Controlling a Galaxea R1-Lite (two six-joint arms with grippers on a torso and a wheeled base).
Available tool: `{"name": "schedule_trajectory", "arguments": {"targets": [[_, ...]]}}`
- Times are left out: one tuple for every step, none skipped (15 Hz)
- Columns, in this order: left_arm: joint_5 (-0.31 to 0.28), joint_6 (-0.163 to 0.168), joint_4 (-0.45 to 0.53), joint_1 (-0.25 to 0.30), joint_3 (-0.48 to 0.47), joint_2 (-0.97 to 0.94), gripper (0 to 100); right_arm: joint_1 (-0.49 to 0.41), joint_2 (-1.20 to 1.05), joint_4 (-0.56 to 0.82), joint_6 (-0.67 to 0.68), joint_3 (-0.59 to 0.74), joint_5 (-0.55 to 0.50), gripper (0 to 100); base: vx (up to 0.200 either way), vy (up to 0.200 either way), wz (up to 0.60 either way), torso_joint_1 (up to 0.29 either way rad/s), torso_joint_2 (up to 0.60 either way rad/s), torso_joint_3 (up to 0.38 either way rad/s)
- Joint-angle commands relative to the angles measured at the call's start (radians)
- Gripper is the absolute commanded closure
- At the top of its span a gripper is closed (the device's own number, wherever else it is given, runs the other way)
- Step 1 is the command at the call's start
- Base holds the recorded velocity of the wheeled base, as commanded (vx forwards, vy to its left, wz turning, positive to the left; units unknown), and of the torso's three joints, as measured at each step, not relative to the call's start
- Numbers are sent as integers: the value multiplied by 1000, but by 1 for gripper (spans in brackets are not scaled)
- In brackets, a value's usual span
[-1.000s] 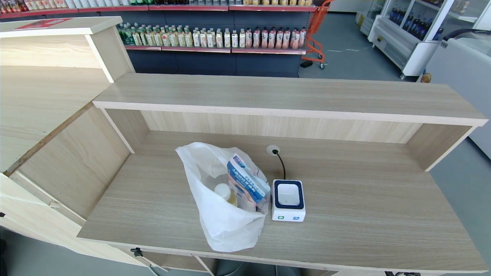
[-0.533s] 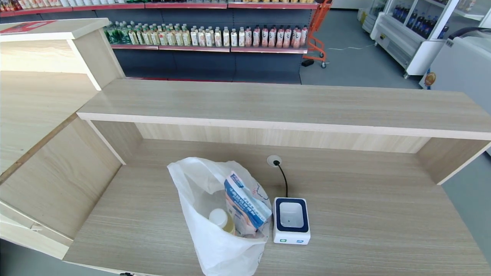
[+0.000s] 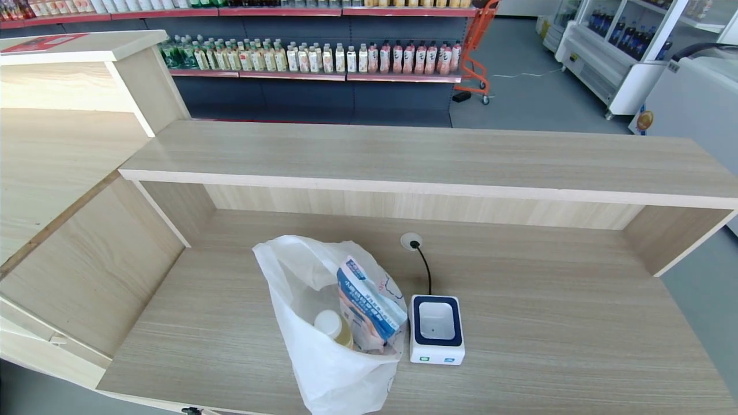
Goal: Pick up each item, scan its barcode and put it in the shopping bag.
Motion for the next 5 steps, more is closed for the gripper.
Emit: {"name": "schedule_trajectory", "arguments": {"targets": [[0,-1,0,0,0,0,0,0,4,0,0,0,1,0,0,0,0,0,0,0],[0,-1,0,0,0,0,0,0,4,2,0,0,1,0,0,0,0,0,0,0],[0,-1,0,0,0,0,0,0,4,2,0,0,1,0,0,0,0,0,0,0],[0,-1,0,0,0,0,0,0,4,2,0,0,1,0,0,0,0,0,0,0],[0,-1,0,0,0,0,0,0,4,0,-1,0,1,0,0,0,0,0,0,0]]}}
